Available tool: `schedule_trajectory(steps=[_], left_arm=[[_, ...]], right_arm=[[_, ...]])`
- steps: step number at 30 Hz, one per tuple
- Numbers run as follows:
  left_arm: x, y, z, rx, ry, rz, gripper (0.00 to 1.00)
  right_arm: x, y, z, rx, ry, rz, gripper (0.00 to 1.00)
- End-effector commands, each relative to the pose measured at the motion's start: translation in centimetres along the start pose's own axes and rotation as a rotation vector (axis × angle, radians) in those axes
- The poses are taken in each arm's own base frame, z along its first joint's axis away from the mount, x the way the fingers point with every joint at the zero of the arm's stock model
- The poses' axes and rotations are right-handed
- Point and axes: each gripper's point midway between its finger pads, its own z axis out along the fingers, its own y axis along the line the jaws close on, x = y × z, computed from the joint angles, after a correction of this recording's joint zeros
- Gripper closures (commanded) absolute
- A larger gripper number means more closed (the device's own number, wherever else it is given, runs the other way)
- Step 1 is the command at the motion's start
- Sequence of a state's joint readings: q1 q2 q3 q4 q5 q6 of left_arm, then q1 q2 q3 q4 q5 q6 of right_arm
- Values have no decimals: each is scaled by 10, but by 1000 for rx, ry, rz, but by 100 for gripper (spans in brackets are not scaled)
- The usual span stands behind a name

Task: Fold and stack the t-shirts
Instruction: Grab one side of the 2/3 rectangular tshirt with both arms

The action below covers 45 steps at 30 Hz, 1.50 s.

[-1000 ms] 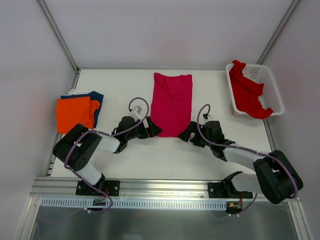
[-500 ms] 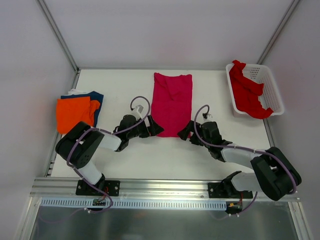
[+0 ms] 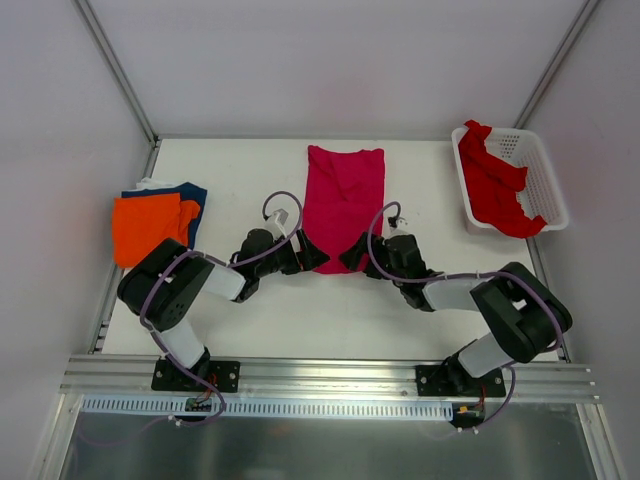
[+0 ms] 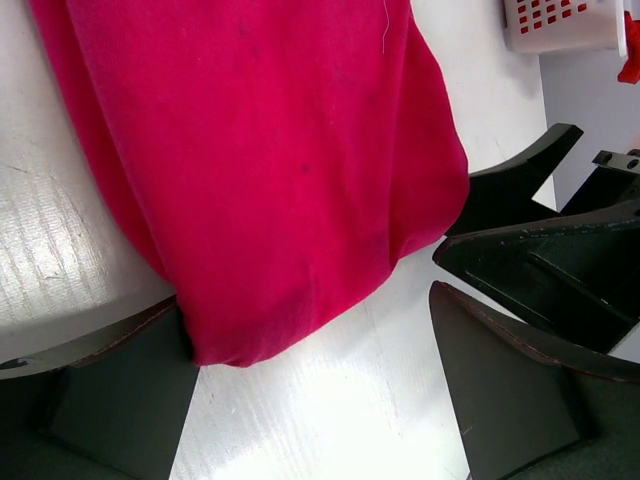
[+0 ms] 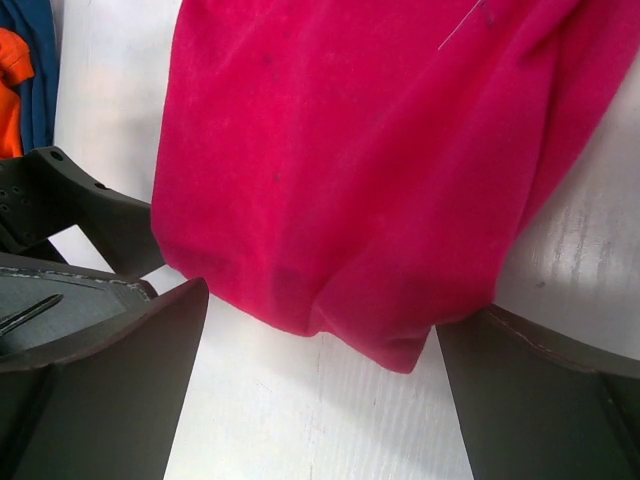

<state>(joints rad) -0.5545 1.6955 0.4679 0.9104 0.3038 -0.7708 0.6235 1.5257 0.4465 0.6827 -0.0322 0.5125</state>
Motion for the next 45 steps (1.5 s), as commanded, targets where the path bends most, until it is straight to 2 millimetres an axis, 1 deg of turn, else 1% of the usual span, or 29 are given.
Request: schedule_trajectory(steps=[1,2,3,4,5,6,7,9,10,11,13,14,16,17,18,25,28,32,36,37,38,40,41,42,45], left_arm=[[60,59,-17,-218,203,-75,9],[60,59,-16,-219,205,-74,10],[60,59,-15,-223,211,-74,15],[60,59,-15,-224,216,-67,17],[59,59,-13,-226,217,-67,18],[59,59,-12,-227,218,-68,18],[59,59,-12,-225,219,-66,21],[59,60,-11,-227,221,-68,24],[59,60,-10,-226,224,-68,29],[60,60,-9,-227,228,-69,31],[60,61,-8,-230,231,-72,32],[59,61,-7,-230,231,-70,36],[60,62,-6,-232,235,-69,41],[60,62,-5,-230,238,-69,45],[60,62,-5,-230,239,-68,47],[61,63,-2,-229,250,-63,50],[61,63,-3,-234,250,-59,49],[61,64,-6,-242,250,-49,49],[58,64,-11,-251,237,-40,49],[58,63,-13,-257,237,-38,49],[57,63,-13,-258,235,-31,49],[55,62,-14,-258,229,-25,49],[55,62,-15,-260,231,-22,49],[54,62,-16,-262,229,-23,49],[54,61,-16,-260,227,-22,49]], right_arm=[[55,-49,-13,179,187,-2,1],[55,-49,-14,184,187,-11,1],[55,-52,-16,200,187,-18,1],[54,-51,-17,199,190,-23,1],[49,-51,-19,208,171,-34,1],[48,-57,-21,239,163,-43,1],[45,-55,-23,240,153,-47,1],[45,-61,-28,271,148,-65,1],[43,-61,-29,278,142,-72,1],[42,-64,-33,300,136,-84,1],[40,-65,-36,310,128,-90,3],[40,-67,-38,322,132,-94,15],[39,-68,-40,338,127,-111,30],[38,-70,-41,350,124,-116,36],[39,-71,-40,353,127,-121,37],[42,-73,-33,360,140,-130,33],[42,-74,-31,366,141,-136,30],[39,-78,-32,387,129,-143,29],[35,-82,-41,419,111,-153,27],[34,-87,-45,439,106,-158,26],[30,-85,-48,439,90,-160,26],[26,-90,-56,476,79,-173,24],[20,-88,-59,475,61,-178,24],[19,-91,-63,495,62,-185,23],[14,-94,-68,511,34,-194,21]])
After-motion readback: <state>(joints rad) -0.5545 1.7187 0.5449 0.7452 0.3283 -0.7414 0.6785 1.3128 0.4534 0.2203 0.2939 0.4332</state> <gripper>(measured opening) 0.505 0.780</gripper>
